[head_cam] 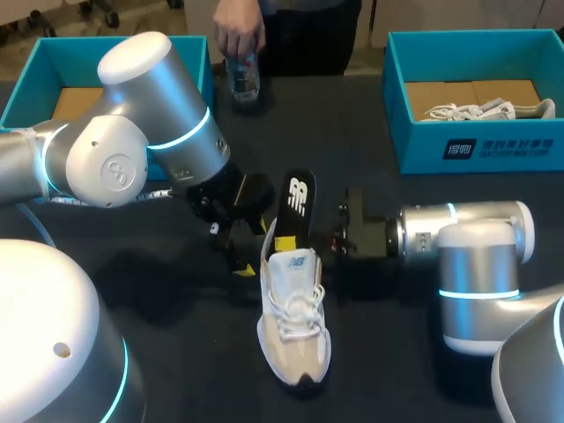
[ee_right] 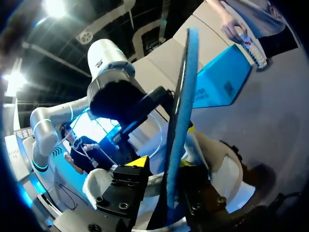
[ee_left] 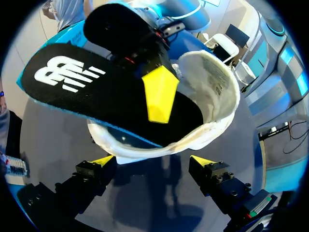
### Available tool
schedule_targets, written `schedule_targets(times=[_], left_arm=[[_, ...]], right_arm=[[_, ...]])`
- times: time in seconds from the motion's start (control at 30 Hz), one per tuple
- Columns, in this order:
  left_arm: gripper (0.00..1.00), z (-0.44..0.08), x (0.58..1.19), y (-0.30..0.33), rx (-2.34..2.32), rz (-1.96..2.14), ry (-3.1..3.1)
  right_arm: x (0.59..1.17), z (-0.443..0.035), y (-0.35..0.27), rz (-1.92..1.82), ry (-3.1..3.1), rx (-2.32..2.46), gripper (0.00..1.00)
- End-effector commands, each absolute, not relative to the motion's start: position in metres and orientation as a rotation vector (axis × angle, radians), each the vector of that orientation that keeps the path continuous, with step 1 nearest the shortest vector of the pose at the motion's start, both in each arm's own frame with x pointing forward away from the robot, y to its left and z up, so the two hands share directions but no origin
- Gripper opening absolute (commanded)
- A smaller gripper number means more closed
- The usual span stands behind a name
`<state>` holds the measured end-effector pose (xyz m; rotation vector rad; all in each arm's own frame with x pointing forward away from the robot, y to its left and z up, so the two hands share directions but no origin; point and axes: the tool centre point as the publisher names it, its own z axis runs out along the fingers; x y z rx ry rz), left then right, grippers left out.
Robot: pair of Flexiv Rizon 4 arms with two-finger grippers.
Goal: Take the shoe out of the shoebox, open the shoe tongue, remove and reinsert the insole, then place the shoe into the shoebox
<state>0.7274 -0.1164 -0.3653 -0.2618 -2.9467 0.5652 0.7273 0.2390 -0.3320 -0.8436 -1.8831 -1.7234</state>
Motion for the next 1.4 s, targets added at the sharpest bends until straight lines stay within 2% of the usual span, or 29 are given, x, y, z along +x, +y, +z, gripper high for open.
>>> schedule_targets(times=[0.03,0.1,0.2,0.3,1.0,1.07,1.13,1.2,1.33,1.4], left_arm=[[1.0,-0.366,0.728,-0.117,-0.263,0.564,-2.947],[1.0,-0.366,0.728,-0.117,-0.263,0.564,-2.947],[1.0,-0.366,0.728,-0.117,-0.263,0.564,-2.947],[1.0,-0.366,0.728,-0.117,-0.263,0.564,-2.947],[1.0,-0.366,0.728,-0.117,-0.263,0.564,-2.947],[1.0,-0.366,0.728,-0.117,-0.263,0.564,-2.947],[1.0,-0.366,0.728,-0.117,-0.263,0.564,-2.947],[1.0,-0.366,0.728,-0.117,-0.263,0.564,-2.947],[1.0,-0.366,0.728,-0.117,-0.263,0.564,-2.947],[1.0,-0.366,0.728,-0.117,-0.263,0.564,-2.947]], right_arm=[[0.738,-0.324,0.237,-1.691,-1.907,-0.833,0.32],[0.741,-0.323,0.235,-1.69,-1.91,-0.832,0.34],[0.746,-0.323,0.232,-1.689,-1.898,-0.837,0.29],[0.752,-0.324,0.231,-1.664,-1.839,-0.887,0.0],[0.71,-0.349,0.241,-1.615,-1.761,-0.983,0.0],[0.711,-0.343,0.242,-1.628,-1.786,-0.979,0.25],[0.712,-0.339,0.243,-1.638,-1.803,-0.967,0.27],[0.715,-0.333,0.242,-1.637,-1.824,-0.959,0.37],[0.72,-0.328,0.239,-1.649,-1.839,-0.952,0.39],[0.723,-0.326,0.238,-1.662,-1.835,-0.946,0.35]])
